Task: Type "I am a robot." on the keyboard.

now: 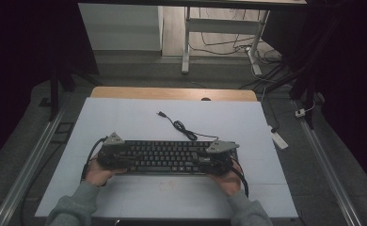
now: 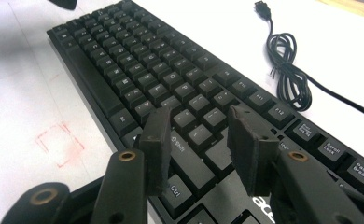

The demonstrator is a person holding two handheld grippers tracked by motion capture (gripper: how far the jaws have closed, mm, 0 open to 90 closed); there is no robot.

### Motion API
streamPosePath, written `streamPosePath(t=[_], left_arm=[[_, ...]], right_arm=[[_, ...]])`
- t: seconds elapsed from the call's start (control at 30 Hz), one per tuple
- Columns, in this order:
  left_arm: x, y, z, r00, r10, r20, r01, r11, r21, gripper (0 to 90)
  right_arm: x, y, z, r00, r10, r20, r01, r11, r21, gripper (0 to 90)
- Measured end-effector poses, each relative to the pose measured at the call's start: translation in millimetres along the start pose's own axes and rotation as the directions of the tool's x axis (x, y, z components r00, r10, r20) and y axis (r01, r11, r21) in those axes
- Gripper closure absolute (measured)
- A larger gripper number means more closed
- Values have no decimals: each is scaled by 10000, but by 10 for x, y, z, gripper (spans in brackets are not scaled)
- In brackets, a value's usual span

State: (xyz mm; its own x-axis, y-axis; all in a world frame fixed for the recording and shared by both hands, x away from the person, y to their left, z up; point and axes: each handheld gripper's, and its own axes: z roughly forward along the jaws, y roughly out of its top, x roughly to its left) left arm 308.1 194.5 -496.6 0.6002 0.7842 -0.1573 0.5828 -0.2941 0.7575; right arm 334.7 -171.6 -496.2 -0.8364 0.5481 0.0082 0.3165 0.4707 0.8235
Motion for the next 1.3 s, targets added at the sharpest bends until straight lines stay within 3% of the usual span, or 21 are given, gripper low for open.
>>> streamPosePath(t=[0.17,0.53,0.83,1.3], left_arm=[[-7,1,6,10000,49,68,-49,10000,-23,441],[-144,32,124,9965,537,646,-540,9985,36,886],[-297,39,349,9907,1097,803,-1158,9903,769,891],[-364,29,477,9889,1203,878,-1300,9848,1155,890]], right_arm=[[-9,-15,10,10000,31,-19,-31,10000,54,597],[-17,-28,12,10000,79,41,-79,10000,50,596],[-26,-30,7,9999,59,99,-61,9999,132,591],[-26,-34,14,9999,92,81,-94,9998,170,583]])
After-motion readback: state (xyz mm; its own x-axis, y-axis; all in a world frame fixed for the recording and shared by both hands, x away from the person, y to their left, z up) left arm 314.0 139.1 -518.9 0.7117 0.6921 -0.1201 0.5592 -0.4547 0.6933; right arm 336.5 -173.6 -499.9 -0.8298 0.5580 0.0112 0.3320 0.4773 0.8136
